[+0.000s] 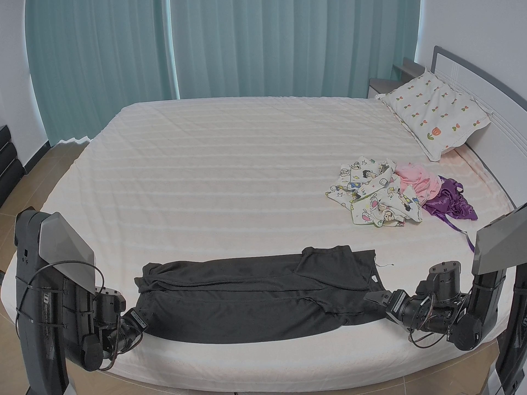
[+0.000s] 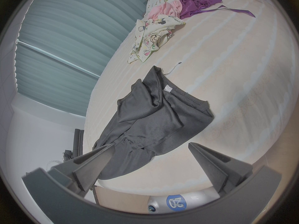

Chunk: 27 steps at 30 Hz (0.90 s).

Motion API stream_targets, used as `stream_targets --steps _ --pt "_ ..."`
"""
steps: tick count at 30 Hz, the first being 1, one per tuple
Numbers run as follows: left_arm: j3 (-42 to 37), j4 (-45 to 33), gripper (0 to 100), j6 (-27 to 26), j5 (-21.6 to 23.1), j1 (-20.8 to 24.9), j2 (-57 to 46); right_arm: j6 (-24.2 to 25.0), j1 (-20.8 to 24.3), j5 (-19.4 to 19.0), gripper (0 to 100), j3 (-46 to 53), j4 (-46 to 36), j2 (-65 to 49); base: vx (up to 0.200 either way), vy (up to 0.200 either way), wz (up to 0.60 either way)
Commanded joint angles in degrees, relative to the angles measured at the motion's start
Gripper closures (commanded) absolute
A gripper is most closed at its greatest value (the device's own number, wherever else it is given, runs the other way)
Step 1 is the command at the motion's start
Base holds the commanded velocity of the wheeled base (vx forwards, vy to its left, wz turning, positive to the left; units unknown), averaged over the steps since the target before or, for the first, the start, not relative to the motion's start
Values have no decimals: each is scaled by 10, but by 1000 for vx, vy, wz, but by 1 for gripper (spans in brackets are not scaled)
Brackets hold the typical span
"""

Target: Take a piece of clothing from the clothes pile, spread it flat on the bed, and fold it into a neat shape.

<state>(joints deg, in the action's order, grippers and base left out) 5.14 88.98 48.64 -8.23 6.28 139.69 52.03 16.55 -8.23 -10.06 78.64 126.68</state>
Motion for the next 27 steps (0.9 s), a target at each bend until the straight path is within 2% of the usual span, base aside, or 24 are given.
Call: stream_targets --steps 1,10,15,26,27 --pt "-4 10 100 -1 0 0 5 0 1 2 0 2 1 1 0 0 0" --pt "-34 10 100 -4 -32 2 8 -6 4 19 0 20 0 1 0 0 0" --pt "-50 10 100 -4 -67 0 9 -7 7 28 0 23 0 11 0 0 0" --pt "-51 10 100 -4 -71 4 22 -2 19 26 0 21 1 9 0 0 0" --pt "-50 10 0 -4 -71 4 22 0 24 25 0 20 1 11 0 0 0"
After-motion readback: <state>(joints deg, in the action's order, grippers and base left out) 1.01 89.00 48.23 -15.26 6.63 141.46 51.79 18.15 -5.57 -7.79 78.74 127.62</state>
